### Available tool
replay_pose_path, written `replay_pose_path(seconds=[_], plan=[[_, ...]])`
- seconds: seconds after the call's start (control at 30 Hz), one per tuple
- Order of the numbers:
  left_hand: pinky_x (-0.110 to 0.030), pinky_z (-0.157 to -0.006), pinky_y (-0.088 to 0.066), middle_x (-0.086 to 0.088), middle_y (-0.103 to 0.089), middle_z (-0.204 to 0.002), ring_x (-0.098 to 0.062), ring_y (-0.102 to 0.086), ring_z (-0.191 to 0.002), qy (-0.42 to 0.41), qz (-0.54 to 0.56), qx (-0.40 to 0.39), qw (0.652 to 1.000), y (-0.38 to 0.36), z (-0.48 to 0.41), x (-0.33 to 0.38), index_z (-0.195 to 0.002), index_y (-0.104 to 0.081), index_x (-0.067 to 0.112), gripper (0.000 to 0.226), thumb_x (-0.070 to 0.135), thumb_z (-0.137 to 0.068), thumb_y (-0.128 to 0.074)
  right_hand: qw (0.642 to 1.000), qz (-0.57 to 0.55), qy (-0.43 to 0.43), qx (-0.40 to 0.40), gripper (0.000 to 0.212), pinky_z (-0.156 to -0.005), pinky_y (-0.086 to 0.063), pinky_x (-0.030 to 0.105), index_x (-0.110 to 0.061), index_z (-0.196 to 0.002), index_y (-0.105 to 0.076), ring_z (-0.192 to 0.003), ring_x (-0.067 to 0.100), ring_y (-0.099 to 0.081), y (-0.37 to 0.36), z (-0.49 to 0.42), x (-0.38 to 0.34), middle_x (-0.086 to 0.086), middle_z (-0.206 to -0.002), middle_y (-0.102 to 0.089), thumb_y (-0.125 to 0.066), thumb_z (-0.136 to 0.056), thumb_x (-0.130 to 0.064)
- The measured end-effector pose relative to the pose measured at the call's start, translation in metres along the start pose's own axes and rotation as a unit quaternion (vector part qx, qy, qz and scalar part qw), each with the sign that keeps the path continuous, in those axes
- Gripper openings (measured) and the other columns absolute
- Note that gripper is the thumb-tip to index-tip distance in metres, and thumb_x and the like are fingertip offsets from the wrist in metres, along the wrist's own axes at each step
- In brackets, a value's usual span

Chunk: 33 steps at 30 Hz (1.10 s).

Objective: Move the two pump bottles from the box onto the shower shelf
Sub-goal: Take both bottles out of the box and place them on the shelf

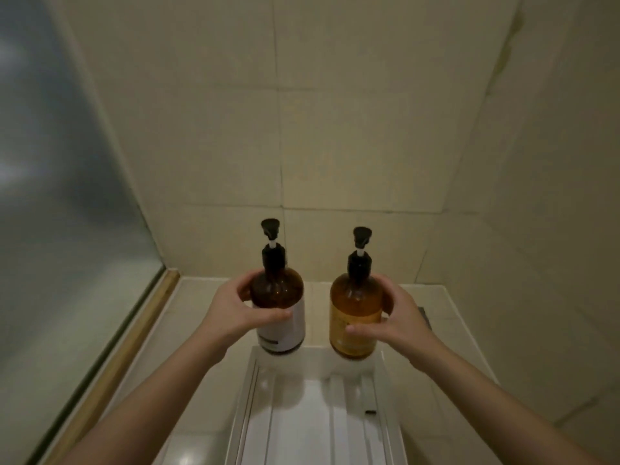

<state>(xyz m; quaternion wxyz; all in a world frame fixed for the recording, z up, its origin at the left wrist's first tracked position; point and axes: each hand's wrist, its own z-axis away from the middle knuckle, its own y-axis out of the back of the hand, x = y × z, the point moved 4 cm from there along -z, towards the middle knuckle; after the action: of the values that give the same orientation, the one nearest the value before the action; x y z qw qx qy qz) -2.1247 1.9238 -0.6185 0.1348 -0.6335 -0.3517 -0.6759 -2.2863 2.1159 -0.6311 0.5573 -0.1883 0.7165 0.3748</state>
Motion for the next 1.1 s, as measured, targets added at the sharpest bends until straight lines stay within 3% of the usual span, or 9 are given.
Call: replay_pose_path(seconds=[0.17, 0.37, 0.47, 0.63, 0.77, 0.97, 1.1], plan=[[-0.011, -0.067, -0.041, 0.022, -0.07, -0.092, 0.01, -0.06, -0.09, -0.005, 0.023, 0.0, 1.0, 0.008, -0.015, 0.048, -0.092, -0.062, 0.045, 0.053, 0.025, -0.05, -0.088, 1.0, -0.006, 0.008, 0.018, 0.074, -0.078, -0.049, 0.017, -0.048, -0.104, -0.053, -0.103, -0.001, -0.058, 0.024, -0.015, -0.045, -0.02, -0.111, -0.06, -0.088, -0.04, -0.04], [-0.026, -0.078, -0.046, 0.015, -0.067, -0.103, -0.002, -0.058, -0.1, -0.01, 0.05, -0.009, 0.999, 0.039, -0.036, 0.147, -0.094, -0.062, 0.042, 0.055, 0.017, -0.052, -0.088, 1.0, 0.0, 0.014, 0.006, 0.071, -0.074, -0.052, 0.014, -0.046, -0.104, -0.054, -0.1, -0.004, -0.06, 0.065, -0.04, -0.142, -0.023, -0.106, -0.063, -0.092, -0.048, -0.027], [-0.021, -0.075, -0.046, 0.016, -0.066, -0.103, 0.0, -0.058, -0.098, -0.022, 0.047, -0.01, 0.999, 0.062, -0.05, 0.211, -0.097, -0.061, 0.041, 0.057, 0.019, -0.053, -0.088, 1.0, -0.001, 0.015, 0.007, 0.071, -0.073, -0.052, 0.015, -0.041, -0.107, -0.054, -0.103, 0.004, -0.061, 0.09, -0.054, -0.206, -0.016, -0.109, -0.062, -0.091, -0.05, -0.024], [-0.007, -0.058, -0.045, 0.022, -0.065, -0.09, 0.013, -0.062, -0.077, -0.04, 0.043, 0.001, 0.998, 0.099, -0.065, 0.314, -0.087, -0.06, 0.043, 0.051, 0.015, -0.053, -0.087, 0.999, -0.014, 0.025, 0.015, 0.074, -0.077, -0.048, 0.015, -0.043, -0.11, -0.05, -0.105, 0.002, -0.057, 0.125, -0.07, -0.309, -0.017, -0.114, -0.059, -0.091, -0.052, -0.025], [-0.013, -0.063, -0.046, 0.023, -0.065, -0.091, 0.008, -0.059, -0.084, -0.047, 0.046, -0.004, 0.998, 0.129, -0.072, 0.405, -0.086, -0.06, 0.044, 0.052, 0.025, -0.047, -0.088, 0.999, -0.01, 0.044, 0.021, 0.075, -0.074, -0.049, 0.011, -0.041, -0.111, -0.051, -0.104, 0.0, -0.059, 0.157, -0.078, -0.401, -0.017, -0.114, -0.06, -0.091, -0.05, -0.025], [-0.018, -0.063, -0.051, 0.018, -0.073, -0.084, 0.001, -0.067, -0.08, -0.065, 0.054, -0.01, 0.996, 0.17, -0.074, 0.541, -0.085, -0.067, 0.041, 0.054, 0.038, -0.034, -0.087, 0.999, -0.003, 0.045, 0.004, 0.079, -0.077, -0.049, 0.016, -0.034, -0.119, -0.049, -0.107, 0.006, -0.058, 0.204, -0.081, -0.534, -0.012, -0.116, -0.06, -0.089, -0.051, -0.025], [-0.013, -0.052, -0.051, 0.027, -0.072, -0.085, 0.006, -0.068, -0.077, -0.092, 0.058, -0.025, 0.994, 0.195, -0.07, 0.627, -0.081, -0.07, 0.048, 0.052, 0.046, -0.031, -0.084, 0.998, 0.003, 0.059, 0.003, 0.08, -0.086, -0.051, 0.026, -0.024, -0.125, -0.051, -0.108, 0.013, -0.06, 0.232, -0.081, -0.619, -0.005, -0.119, -0.062, -0.088, -0.055, -0.018]])
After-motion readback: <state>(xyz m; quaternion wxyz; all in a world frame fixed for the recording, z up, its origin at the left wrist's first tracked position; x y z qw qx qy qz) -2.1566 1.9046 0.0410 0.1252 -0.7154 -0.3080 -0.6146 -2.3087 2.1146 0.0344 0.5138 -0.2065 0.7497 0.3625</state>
